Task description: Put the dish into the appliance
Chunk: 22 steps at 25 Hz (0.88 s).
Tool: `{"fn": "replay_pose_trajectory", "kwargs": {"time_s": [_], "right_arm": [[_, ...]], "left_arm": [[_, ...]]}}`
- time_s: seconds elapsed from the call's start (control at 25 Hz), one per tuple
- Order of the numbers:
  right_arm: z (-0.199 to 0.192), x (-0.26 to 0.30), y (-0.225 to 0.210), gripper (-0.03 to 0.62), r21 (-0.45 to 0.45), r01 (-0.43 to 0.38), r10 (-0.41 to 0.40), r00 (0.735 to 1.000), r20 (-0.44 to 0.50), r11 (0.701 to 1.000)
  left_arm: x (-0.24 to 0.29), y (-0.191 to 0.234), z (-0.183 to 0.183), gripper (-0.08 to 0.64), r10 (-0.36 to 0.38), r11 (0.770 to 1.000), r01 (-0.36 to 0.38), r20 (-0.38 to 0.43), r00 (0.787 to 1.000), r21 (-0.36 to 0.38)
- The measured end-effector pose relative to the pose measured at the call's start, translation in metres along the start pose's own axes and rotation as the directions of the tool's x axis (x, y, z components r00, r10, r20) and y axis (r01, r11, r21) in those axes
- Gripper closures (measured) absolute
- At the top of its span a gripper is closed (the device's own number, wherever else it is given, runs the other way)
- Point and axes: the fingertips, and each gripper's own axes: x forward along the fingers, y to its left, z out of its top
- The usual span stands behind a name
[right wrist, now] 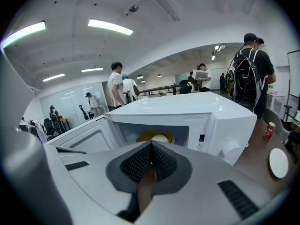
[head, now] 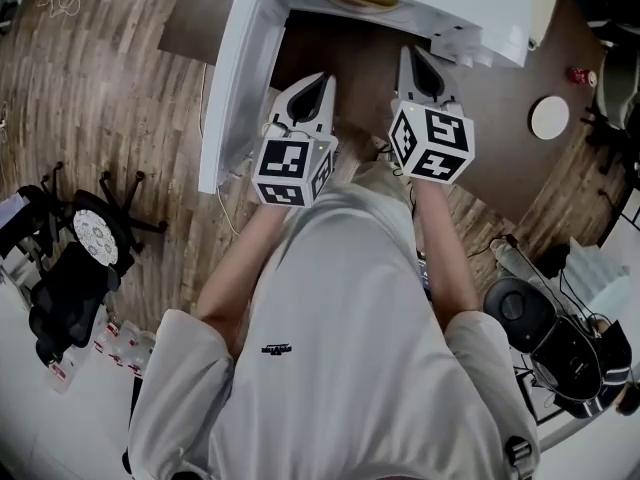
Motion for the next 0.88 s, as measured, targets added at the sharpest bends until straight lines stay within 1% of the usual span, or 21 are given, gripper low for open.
{"fn": "replay_pose_trajectory", "kwargs": {"time_s": [0.12, 0.32, 0.44, 0.56, 0.76, 0.88], "right_arm": [[0.003, -0.017, -0.005, 0.589, -0.001, -0.002, 0.002, 1.000, 0.018, 1.000], [0.006, -0.042, -0.010, 0.589, -0.005, -0.013, 0.013, 1.000, 0.019, 1.000], [0.009, -0.059, -0.012, 0.589, -0.002, -0.017, 0.017, 0.999, 0.037, 1.000], [0.010, -0.068, -0.009, 0.589, -0.005, -0.023, 0.023, 0.998, 0.053, 1.000], [0.002, -0.084, -0.012, 0.591, -0.043, -0.030, 0.032, 0.999, 0.042, 0.999], [0.001, -0.098, -0.013, 0.591, -0.068, -0.042, 0.045, 0.997, 0.056, 0.997]], "left_arm": [[-0.004, -0.005, 0.003, 0.563, -0.005, 1.000, 0.005, 0.008, 1.000, 0.005], [-0.009, -0.008, 0.011, 0.563, -0.007, 1.000, 0.006, 0.024, 1.000, 0.014], [-0.014, -0.011, 0.016, 0.563, -0.022, 0.999, 0.022, 0.029, 0.999, 0.028], [-0.018, -0.009, 0.024, 0.563, -0.035, 0.998, 0.032, 0.038, 0.999, 0.063], [-0.028, -0.015, 0.035, 0.563, -0.054, 0.990, 0.047, 0.047, 0.997, 0.132], [-0.032, -0.022, 0.037, 0.563, -0.068, 0.985, 0.061, 0.041, 0.997, 0.159]]}}
